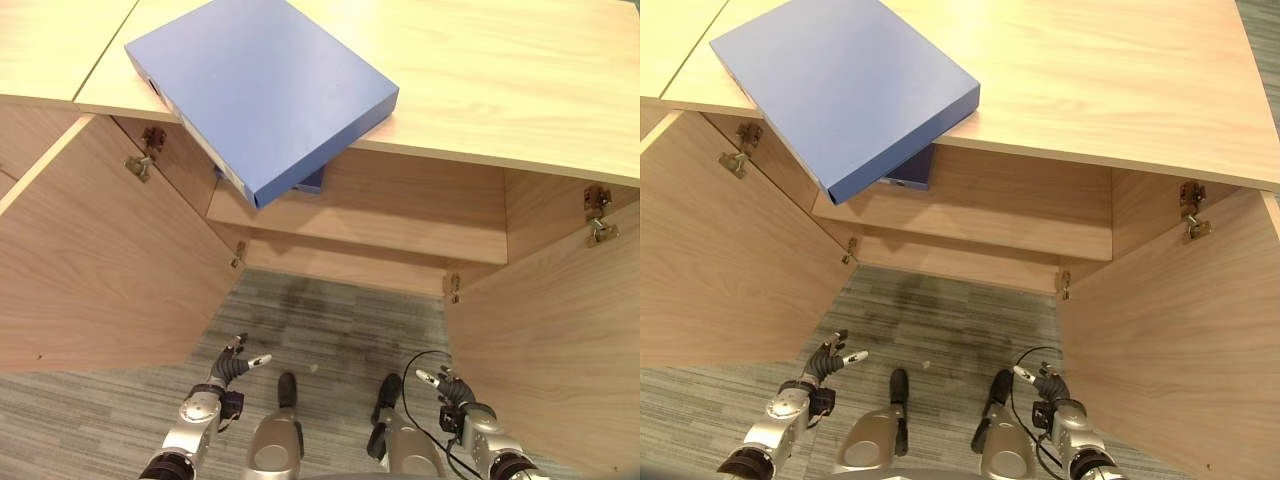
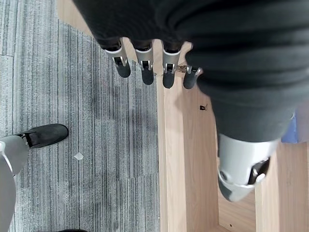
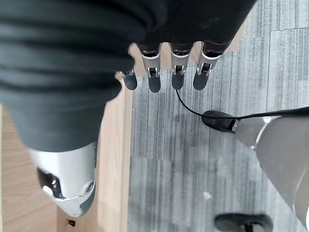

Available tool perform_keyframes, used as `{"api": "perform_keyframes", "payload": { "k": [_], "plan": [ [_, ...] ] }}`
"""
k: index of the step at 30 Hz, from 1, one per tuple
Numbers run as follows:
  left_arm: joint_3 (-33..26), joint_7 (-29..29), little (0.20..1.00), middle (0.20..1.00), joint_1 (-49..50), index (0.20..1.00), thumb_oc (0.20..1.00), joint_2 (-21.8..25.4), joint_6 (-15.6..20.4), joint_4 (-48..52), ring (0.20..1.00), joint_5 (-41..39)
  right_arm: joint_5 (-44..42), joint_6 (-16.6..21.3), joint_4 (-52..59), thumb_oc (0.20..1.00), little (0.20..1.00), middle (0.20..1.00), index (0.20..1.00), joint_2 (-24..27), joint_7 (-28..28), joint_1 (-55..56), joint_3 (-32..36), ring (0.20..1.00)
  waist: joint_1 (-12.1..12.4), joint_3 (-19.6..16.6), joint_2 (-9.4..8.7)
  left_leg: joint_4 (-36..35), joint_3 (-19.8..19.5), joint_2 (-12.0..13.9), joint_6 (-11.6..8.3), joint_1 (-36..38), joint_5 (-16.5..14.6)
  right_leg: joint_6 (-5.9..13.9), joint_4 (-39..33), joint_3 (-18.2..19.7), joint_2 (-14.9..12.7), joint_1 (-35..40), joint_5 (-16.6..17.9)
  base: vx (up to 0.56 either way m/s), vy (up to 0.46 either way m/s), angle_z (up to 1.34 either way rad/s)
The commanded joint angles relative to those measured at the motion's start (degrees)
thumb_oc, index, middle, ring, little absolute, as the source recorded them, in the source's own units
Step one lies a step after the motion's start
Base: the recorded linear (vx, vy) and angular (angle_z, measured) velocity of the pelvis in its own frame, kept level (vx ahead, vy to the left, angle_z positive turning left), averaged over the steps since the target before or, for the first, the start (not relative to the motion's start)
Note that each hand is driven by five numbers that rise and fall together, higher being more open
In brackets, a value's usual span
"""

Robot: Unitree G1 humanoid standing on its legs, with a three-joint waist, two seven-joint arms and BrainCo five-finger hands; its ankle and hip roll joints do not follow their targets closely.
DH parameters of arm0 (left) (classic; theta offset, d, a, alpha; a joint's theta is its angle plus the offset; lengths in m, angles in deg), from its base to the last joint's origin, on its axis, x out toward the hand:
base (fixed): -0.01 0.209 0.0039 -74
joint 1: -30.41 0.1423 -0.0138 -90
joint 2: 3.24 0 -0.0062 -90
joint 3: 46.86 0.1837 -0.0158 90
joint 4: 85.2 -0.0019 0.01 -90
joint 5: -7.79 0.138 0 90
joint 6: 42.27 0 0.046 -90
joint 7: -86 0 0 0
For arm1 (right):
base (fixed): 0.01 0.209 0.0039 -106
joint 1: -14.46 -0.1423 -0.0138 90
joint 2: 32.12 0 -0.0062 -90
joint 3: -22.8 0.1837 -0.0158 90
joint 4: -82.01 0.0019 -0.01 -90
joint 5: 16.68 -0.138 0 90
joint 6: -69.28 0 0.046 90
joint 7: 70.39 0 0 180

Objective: Put the empty folder in the office cabinet

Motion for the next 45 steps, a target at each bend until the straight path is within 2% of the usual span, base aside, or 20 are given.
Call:
{"api": "perform_keyframes", "payload": {
  "k": [1,9,15,16,18,21,22,23,25,28,32,40,43,44,45],
  "plan": [
    [0.5,0.5,1.0,1.0,-1.7,1.0,1.0,0.0,1.7,0.3,1.0,0.2,0.0,1.0,0.1,1.0,1.0,1.0,1.0,0.8,0.2,-0.8,0.4,1.0,1.2,1.0,1.0,-0.7,-2.9,0.2,-0.66,-2.0,0.3,6.59,4.4,1.6,-5.0,3.6,-5.3,0.04,-0.054,0.0],
    [0.4,0.8,1.0,1.0,-1.4,1.0,1.0,0.1,1.8,2.0,1.0,1.0,0.2,1.1,-0.2,1.0,1.0,1.0,1.0,1.1,0.1,-0.6,0.4,1.0,1.1,0.1,1.33,-1.7,-3.1,0.7,-1.11,-0.5,0.5,6.22,3.4,1.1,-4.2,5.2,-6.1,0.02,-0.021,0.02],
    [-2.9,4.6,1.0,1.0,0.3,1.0,1.0,2.2,2.7,9.8,1.0,5.4,-0.2,1.4,0.0,1.0,1.0,1.0,1.0,0.6,0.6,0.7,1.8,1.0,2.1,-1.0,1.33,-2.7,-3.6,0.6,-1.37,0.7,0.4,6.19,1.9,0.3,-4.1,7.3,-6.2,0.04,-0.033,0.04],
    [-5.6,9.3,1.0,1.0,0.6,1.0,1.0,3.6,3.8,15.3,1.0,10.8,-0.1,2.5,0.7,1.0,1.0,1.0,1.0,-0.2,2.0,1.3,2.5,1.0,3.0,-1.3,1.18,-3.2,-3.9,0.8,-1.66,1.4,0.2,6.17,1.6,-0.3,-3.9,8.2,-6.6,0.05,-0.061,0.14],
    [-5.9,10.2,1.0,1.0,0.8,1.0,1.0,3.6,3.9,16.0,1.0,12.0,0.0,3.0,0.8,1.0,1.0,1.0,1.0,-0.5,2.4,1.5,2.6,1.0,3.0,-1.5,0.96,-3.3,-4.0,0.7,-1.6,1.2,0.5,6.2,1.5,-0.5,-4.0,8.1,-6.3,0.03,-0.048,0.21],
    [-8.0,19.5,1.0,1.0,0.9,1.0,1.0,5.4,6.4,20.7,1.0,21.0,0.8,5.2,1.0,1.0,1.0,1.0,1.0,-1.6,4.4,2.2,2.0,1.0,4.2,-2.1,0.05,-4.0,-4.3,0.8,-1.98,1.6,0.5,6.41,1.0,-1.2,-3.6,8.9,-6.5,0.04,-0.091,0.21],
    [-10.2,25.2,1.0,1.0,0.7,1.0,1.0,7.3,6.4,23.5,1.0,26.1,1.0,5.9,1.1,1.0,1.0,1.0,1.0,-2.3,4.8,2.8,1.4,1.0,4.6,-2.6,-0.38,-4.5,-4.1,1.0,-2.21,2.1,0.4,6.5,0.6,-1.5,-3.5,9.4,-6.6,0.07,-0.08,0.14],
    [-11.5,27.9,1.0,1.0,0.8,1.0,1.0,8.0,6.5,25.3,1.0,28.6,0.9,6.0,0.7,1.0,1.0,1.0,1.0,-2.6,4.9,3.0,1.1,1.0,4.8,-2.9,-0.7,-4.6,-4.0,1.1,-2.33,2.5,0.3,6.54,0.4,-1.6,-3.4,9.7,-6.6,0.07,-0.07,0.08],
    [-12.2,29.6,1.0,1.0,0.9,1.0,1.0,8.7,6.1,26.6,1.0,30.2,0.9,6.1,0.5,1.0,1.0,1.0,1.0,-2.8,5.0,2.9,0.8,1.0,4.9,-3.1,-0.87,-4.6,-4.0,1.1,-2.39,2.7,0.3,6.51,0.3,-1.6,-3.3,9.9,-6.6,0.02,-0.019,0.01],
    [-14.9,35.7,1.0,1.0,0.0,1.0,1.0,11.0,4.7,31.2,1.0,38.0,1.2,6.4,0.4,1.0,1.0,1.0,1.0,-3.3,5.6,2.8,0.0,1.0,5.2,-4.0,-1.14,-5.0,-3.8,1.4,-2.61,3.6,0.0,6.52,-0.2,-1.8,-3.0,10.6,-6.7,0.04,-0.026,-0.01],
    [-15.6,37.8,1.0,1.0,-0.3,1.0,1.0,12.1,4.1,34.4,1.0,41.9,1.4,6.3,0.1,1.0,1.0,1.0,1.0,-3.7,5.6,2.5,-0.9,1.0,5.2,-4.6,-1.28,-5.1,-3.6,1.6,-2.72,4.1,-0.2,6.58,-0.6,-1.8,-2.8,11.0,-6.5,0.02,-0.012,-0.01],
    [-16.5,38.8,1.0,1.0,-2.9,1.0,1.0,19.2,3.7,43.4,1.0,51.0,1.7,6.0,0.1,1.0,1.0,1.0,1.0,-4.1,3.8,2.8,-2.9,1.0,4.8,-6.1,-1.19,-5.3,-3.1,1.7,-2.84,5.3,-0.6,6.55,-0.5,-1.3,-2.4,11.3,-6.7,0.02,0.001,-0.02],
    [-16.6,39.6,1.0,1.0,-4.7,1.0,1.0,24.0,3.1,46.0,1.0,55.7,1.4,6.1,-0.3,1.0,1.0,1.0,1.0,-4.2,2.8,3.1,-3.6,1.0,4.4,-6.6,-0.9,-5.2,-2.9,1.9,-3.02,6.1,-1.4,6.6,0.1,-1.1,-2.1,11.6,-7.5,0.03,-0.005,-0.03],
    [-16.6,39.6,1.0,1.0,-4.8,1.0,1.0,24.1,3.1,46.0,1.0,55.7,1.4,6.2,-0.3,1.0,1.0,1.0,1.0,-4.3,2.8,3.0,-3.6,1.0,4.4,-6.5,-1.04,-5.4,-2.8,1.8,-2.91,5.9,-0.9,6.56,0.2,-1.1,-2.2,11.3,-7.2,0.04,0.002,-0.08],
    [-16.4,39.6,1.0,1.0,-5.9,1.0,1.0,26.6,2.9,46.8,1.0,57.5,1.3,6.2,-0.1,1.0,1.0,1.0,1.0,-4.1,2.4,3.1,-4.0,1.0,4.0,-6.9,-0.79,-5.4,-2.8,1.9,-2.91,6.2,-1.0,6.58,0.4,-1.1,-2.2,11.4,-7.3,0.0,0.012,-0.1]
  ]
}}
